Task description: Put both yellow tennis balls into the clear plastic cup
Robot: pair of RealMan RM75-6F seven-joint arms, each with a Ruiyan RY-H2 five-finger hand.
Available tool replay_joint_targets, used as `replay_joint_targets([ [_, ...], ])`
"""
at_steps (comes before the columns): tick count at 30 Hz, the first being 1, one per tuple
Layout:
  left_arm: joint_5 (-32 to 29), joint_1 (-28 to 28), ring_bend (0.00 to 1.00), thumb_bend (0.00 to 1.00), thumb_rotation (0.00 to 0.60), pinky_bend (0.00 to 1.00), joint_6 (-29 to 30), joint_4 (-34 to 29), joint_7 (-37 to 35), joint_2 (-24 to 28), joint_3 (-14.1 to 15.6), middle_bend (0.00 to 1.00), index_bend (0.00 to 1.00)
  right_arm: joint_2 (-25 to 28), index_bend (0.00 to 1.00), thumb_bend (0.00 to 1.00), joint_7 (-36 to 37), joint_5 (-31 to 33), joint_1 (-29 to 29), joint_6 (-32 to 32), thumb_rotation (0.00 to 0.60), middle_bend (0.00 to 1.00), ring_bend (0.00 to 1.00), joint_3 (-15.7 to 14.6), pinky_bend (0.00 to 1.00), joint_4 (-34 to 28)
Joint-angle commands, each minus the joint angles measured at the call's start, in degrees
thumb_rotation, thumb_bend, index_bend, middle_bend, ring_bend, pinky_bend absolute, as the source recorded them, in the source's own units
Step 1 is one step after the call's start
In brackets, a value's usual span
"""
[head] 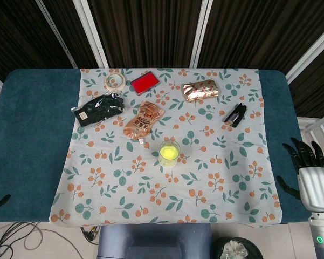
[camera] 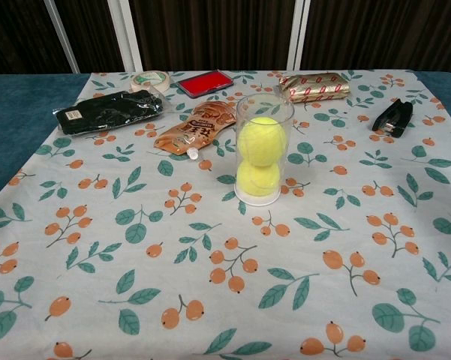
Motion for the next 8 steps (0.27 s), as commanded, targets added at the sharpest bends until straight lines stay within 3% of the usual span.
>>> replay_joint_targets([
  [1, 0.5, 0.0, 0.00, 0.04, 0.600, 0.11, 0.2, 0.1, 0.3, -0.2, 0.2, 0.00, 0.07, -2.3, 0.17, 0.32, 0.2, -3.1, -3.2, 1.7, 0.600, 0.11, 0.11, -2.1, 0.00, 3.4],
  [8, 1.0, -0.1, 0.00, 0.04, 0.600, 0.11, 0.1, 0.3, 0.7, -0.5, 0.4, 0.00, 0.07, -3.0, 0.17, 0.32, -0.1, -3.6, -4.8, -0.3, 0.600, 0.10, 0.10, -2.2, 0.00, 4.4],
])
